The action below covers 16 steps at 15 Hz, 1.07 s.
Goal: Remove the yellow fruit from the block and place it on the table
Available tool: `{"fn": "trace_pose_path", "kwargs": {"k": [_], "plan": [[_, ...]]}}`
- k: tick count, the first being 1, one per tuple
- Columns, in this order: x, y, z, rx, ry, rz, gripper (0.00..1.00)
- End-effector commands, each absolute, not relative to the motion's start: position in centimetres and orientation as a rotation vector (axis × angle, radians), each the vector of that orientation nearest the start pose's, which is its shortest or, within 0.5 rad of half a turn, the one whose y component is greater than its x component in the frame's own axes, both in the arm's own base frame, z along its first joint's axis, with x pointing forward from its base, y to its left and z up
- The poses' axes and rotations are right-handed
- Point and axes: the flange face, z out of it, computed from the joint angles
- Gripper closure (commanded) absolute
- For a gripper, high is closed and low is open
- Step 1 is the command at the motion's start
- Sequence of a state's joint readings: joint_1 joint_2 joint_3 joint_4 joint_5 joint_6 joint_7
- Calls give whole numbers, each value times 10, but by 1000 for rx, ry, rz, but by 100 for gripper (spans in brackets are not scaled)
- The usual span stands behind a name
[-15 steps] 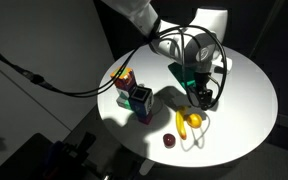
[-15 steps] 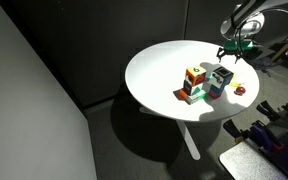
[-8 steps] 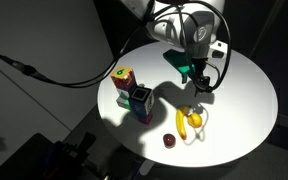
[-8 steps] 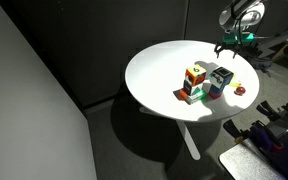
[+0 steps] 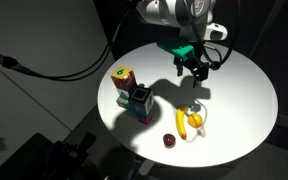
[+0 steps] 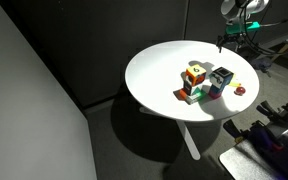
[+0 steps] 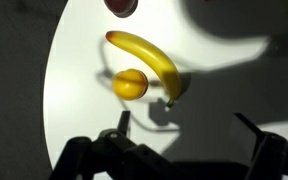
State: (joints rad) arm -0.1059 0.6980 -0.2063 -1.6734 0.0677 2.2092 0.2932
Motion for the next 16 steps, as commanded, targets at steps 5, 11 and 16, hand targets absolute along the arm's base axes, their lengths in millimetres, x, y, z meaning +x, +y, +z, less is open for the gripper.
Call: {"fn": "trace_pose_path", "kwargs": {"k": [5, 11, 16], "plan": [[602, -170, 248, -3118, 899, 352, 0], [583, -151, 284, -3161, 754, 360, 0], [563, -134, 309, -3201, 602, 325, 0]]}}
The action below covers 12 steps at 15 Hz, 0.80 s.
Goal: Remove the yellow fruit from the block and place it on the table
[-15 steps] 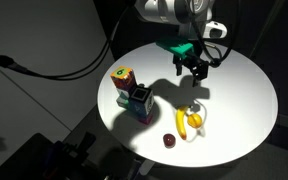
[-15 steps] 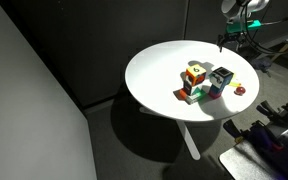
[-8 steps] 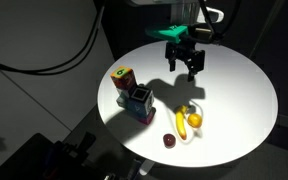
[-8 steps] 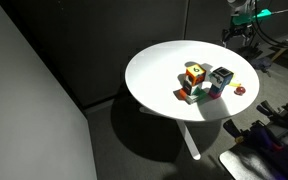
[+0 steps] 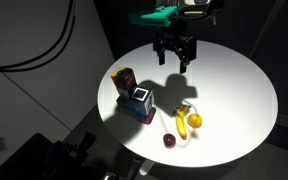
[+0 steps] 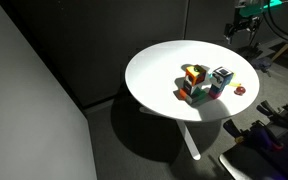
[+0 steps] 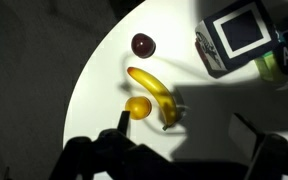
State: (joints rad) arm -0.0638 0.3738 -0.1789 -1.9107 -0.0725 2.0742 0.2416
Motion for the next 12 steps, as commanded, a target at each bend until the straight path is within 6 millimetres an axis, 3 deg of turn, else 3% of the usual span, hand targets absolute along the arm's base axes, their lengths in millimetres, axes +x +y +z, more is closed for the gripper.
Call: {"fn": "trace_pose_path", "kwargs": {"k": [1, 12], "plan": [[558, -130, 313, -3206, 572, 316, 0], [514, -105, 364, -3192, 349, 182, 0]]}}
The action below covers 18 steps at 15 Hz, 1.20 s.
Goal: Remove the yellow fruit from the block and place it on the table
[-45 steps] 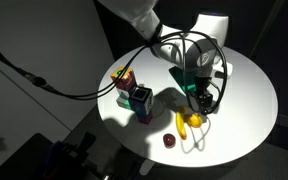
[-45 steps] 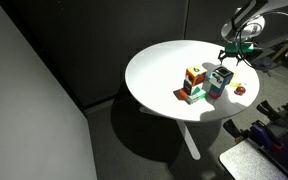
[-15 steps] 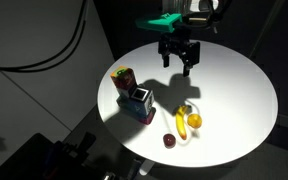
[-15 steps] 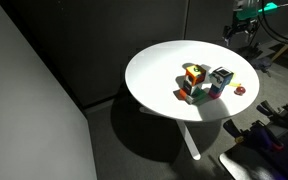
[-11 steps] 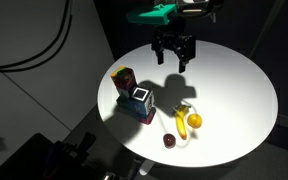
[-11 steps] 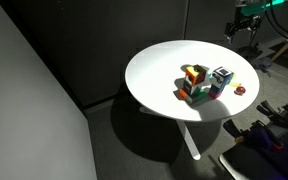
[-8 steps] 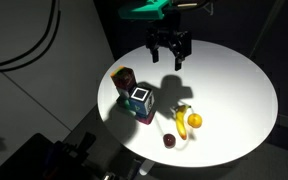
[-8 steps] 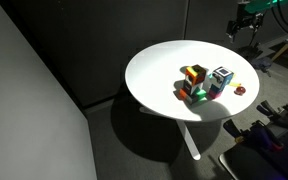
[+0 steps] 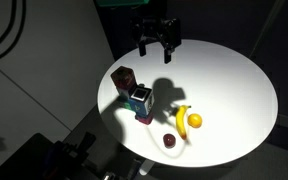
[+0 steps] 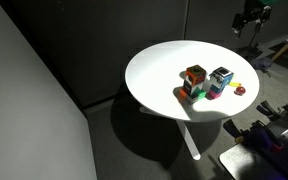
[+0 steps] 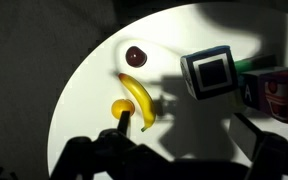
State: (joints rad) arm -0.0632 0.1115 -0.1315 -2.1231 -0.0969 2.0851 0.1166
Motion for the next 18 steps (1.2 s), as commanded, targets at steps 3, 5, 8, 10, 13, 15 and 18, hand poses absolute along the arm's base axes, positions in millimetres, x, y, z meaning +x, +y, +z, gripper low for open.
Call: {"fn": "trace_pose_path", "kwargs": {"k": [3, 5, 8, 10, 13, 15, 18], "plan": [[504, -101, 376, -3184, 305, 126, 0], [497, -100, 384, -3179, 282, 92, 0], [485, -97, 395, -3164, 254, 41, 0], [478, -94, 402, -3143, 232, 13, 0], [468, -90, 410, -3111, 188, -15, 0], [461, -89, 415, -3105, 167, -18, 0], [453, -87, 419, -3121, 165, -13, 0]]}}
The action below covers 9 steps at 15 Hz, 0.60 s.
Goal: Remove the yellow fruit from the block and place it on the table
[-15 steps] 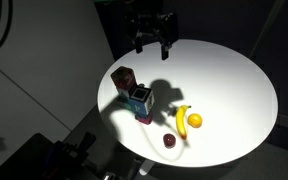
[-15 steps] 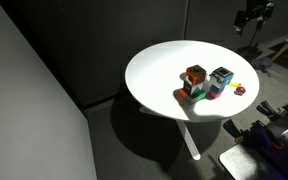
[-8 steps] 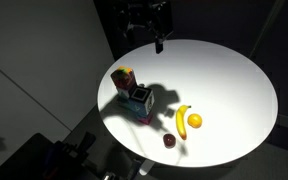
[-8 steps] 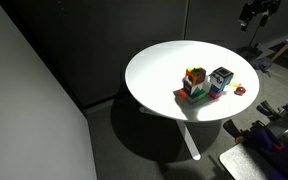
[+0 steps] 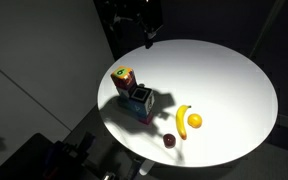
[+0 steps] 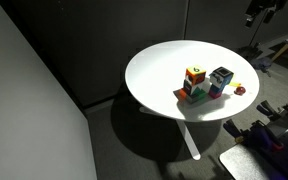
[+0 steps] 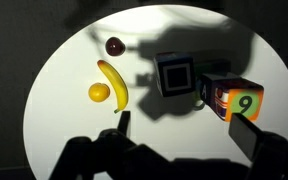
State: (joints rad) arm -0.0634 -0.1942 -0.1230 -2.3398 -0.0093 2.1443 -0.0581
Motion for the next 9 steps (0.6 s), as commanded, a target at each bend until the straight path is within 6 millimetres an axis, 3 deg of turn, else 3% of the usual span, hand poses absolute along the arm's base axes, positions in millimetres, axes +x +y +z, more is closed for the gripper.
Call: {"fn": "trace_pose_path", "kwargs": {"k": [1, 5, 6, 9], "plan": [[451, -87, 419, -3124, 172, -14, 0], [446, -85, 420, -3128, 191, -6, 0], [455, -86, 415, -3117, 184, -6, 0], [452, -86, 415, -3116, 183, -4, 0]]}}
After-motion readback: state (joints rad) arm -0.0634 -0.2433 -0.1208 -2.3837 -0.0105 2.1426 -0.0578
